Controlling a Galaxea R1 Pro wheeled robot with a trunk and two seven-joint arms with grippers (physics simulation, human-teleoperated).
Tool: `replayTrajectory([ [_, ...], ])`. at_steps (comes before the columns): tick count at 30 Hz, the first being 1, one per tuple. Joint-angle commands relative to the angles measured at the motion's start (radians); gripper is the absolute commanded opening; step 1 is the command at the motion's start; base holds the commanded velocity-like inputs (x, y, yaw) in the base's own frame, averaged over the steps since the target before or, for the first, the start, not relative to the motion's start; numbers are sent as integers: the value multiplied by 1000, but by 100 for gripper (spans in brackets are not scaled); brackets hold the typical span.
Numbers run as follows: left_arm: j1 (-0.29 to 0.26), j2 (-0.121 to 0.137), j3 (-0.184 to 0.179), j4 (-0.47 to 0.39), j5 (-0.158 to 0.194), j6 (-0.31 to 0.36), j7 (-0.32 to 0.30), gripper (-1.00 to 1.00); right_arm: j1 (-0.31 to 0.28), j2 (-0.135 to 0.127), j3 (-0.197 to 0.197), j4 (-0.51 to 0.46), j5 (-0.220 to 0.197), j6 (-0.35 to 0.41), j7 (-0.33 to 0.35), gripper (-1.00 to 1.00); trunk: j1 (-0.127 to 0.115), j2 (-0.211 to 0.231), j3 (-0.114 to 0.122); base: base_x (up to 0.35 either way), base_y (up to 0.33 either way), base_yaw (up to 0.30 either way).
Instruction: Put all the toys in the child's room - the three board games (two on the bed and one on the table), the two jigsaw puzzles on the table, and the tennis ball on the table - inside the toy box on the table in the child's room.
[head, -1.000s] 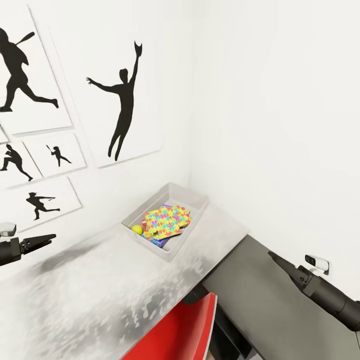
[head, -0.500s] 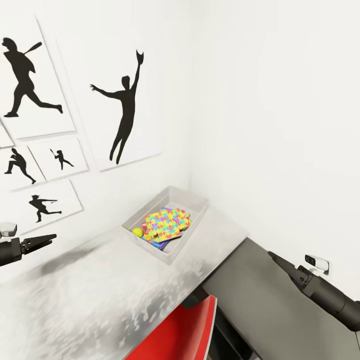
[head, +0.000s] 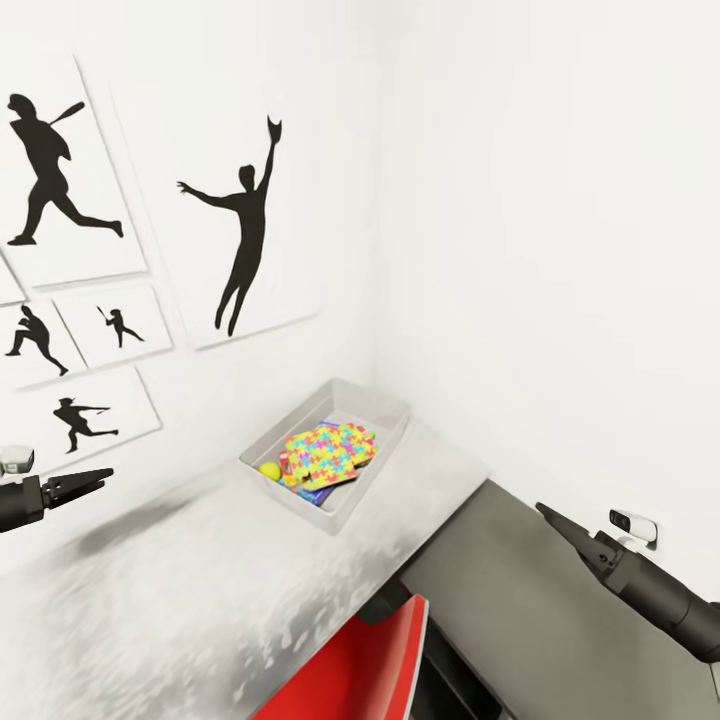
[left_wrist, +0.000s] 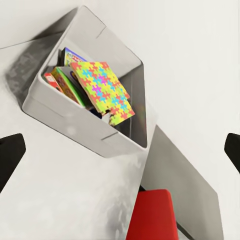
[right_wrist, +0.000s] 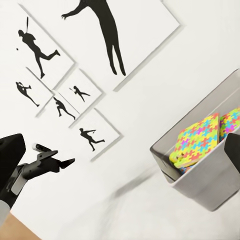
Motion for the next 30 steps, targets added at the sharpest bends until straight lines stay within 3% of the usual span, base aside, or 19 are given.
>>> replayTrajectory([
  [1, -1, 0, 1, -1, -11, 10, -9, 100, -1, 0, 0, 0, -3, 8, 1, 100, 1, -2, 0, 0, -3, -66],
  [30, -1, -2, 0, -1, -11, 10, -9, 100, -1, 0, 0, 0, -3, 7, 1, 100, 1, -2, 46, -67, -16, -68],
])
